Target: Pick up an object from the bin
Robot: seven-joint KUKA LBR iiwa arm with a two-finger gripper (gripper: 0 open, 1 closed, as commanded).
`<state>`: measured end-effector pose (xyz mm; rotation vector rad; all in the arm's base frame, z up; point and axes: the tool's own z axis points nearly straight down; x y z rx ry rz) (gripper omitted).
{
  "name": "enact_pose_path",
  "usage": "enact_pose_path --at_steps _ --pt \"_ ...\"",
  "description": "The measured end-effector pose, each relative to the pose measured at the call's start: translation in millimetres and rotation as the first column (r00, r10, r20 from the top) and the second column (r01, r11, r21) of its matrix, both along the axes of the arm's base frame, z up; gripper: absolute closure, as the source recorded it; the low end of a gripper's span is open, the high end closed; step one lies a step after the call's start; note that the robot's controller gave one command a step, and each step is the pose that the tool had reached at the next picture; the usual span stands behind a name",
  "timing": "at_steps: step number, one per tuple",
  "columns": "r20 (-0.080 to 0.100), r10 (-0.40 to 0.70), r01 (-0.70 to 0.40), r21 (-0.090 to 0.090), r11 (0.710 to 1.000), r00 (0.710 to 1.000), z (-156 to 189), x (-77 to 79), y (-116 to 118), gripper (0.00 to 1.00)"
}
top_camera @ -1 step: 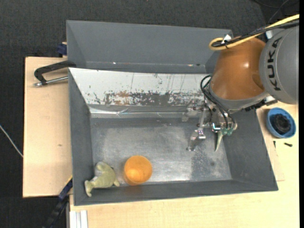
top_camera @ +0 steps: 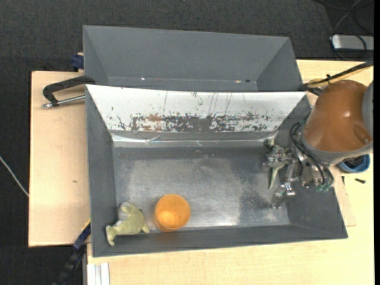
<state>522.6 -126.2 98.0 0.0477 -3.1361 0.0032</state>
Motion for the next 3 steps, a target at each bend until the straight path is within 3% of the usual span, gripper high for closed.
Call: enact_pose_path --at_steps 1,2,3 --pt "0.013 0.259 -0.259 -0.002 0.966 0.966 10 28.3 -30 0.0" --pt "0.013 0.439 -0.439 -0.001 0.898 0.898 0 72.1 -28 0.0" --pt "0.012 0.44 -0.44 0.004 0.898 0.898 1 71.9 -26 1.0"
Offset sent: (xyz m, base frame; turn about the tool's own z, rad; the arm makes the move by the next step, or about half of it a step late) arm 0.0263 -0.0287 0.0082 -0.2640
